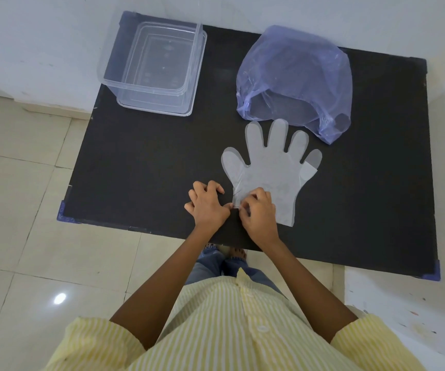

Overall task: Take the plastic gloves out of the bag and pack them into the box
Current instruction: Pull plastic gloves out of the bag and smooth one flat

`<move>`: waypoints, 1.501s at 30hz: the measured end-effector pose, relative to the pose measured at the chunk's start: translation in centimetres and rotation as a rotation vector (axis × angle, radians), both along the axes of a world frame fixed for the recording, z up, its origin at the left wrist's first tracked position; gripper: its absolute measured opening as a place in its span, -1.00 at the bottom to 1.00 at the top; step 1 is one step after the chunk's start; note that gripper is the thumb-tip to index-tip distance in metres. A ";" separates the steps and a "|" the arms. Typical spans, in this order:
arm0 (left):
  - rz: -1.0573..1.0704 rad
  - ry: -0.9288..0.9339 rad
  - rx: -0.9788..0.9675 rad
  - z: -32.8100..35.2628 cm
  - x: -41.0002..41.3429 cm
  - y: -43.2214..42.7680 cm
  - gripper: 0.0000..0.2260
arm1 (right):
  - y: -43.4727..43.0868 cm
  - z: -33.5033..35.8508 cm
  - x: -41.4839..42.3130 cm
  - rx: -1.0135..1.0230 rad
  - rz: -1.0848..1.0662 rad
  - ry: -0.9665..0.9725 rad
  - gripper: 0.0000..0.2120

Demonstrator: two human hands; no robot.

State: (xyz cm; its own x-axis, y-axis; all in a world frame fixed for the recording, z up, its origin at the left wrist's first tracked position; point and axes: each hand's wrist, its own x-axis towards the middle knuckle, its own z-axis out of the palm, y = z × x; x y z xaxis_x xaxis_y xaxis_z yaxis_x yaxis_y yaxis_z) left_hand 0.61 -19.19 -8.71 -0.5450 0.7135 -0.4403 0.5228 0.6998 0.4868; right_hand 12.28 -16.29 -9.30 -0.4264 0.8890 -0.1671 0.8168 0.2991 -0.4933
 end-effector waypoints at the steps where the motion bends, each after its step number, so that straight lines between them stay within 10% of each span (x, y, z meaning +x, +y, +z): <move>1: 0.000 0.002 0.000 0.1 0.0 0.0 -0.66 | 0.2 0.1 0.2 -0.014 -0.025 0.037 -0.89; 15: 0.001 -0.016 -0.007 0.7 0.2 0.0 -0.68 | 2.5 1.3 1.3 -0.202 -0.356 0.217 -0.90; 29: 0.037 -0.074 -0.101 2.2 1.2 1.2 -0.82 | 2.4 1.0 1.7 -0.179 -0.156 0.144 -0.90; 37: 0.198 -0.478 -0.052 1.6 1.1 1.9 -0.76 | 2.2 1.0 1.0 -0.219 -0.065 0.051 -0.68; 45: -0.083 -0.046 0.019 0.8 1.6 0.3 -0.81 | 3.2 1.4 1.3 -0.183 -0.180 0.184 -0.88</move>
State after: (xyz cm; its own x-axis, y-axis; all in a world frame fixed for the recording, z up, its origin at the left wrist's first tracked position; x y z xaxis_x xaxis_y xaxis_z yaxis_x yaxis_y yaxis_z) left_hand 2.19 -18.89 -7.94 -0.4633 0.7638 -0.4493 0.5551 0.6454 0.5247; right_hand 13.59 -13.13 -7.91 -0.3031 0.9150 -0.2664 0.7407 0.0503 -0.6699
